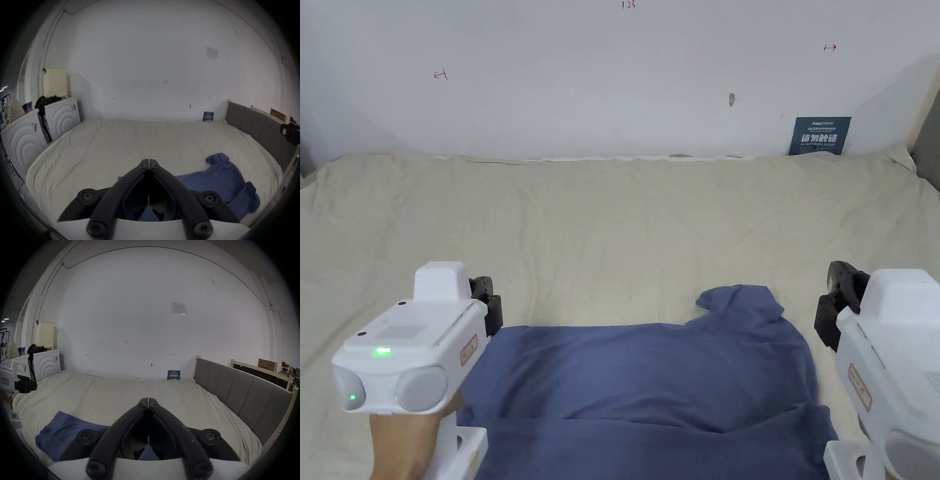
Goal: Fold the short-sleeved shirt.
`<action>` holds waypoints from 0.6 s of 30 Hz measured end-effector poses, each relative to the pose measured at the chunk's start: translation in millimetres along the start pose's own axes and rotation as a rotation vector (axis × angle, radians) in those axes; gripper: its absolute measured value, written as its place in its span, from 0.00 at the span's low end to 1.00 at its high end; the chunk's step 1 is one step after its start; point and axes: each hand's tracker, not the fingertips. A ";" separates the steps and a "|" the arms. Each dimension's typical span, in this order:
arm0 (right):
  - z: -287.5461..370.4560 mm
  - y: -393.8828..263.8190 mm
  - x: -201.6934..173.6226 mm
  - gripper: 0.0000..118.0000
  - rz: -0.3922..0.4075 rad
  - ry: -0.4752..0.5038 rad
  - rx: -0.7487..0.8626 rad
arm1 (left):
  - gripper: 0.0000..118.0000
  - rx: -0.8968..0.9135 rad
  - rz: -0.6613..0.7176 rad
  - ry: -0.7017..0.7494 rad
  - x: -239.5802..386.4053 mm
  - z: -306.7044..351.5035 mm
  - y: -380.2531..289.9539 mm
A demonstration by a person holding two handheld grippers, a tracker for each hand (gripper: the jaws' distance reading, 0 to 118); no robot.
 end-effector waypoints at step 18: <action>-130.2 -24.4 -9.7 0.01 0.042 0.005 -0.136 | 0.62 -0.573 0.138 0.016 -88.1 -255.8 -61.2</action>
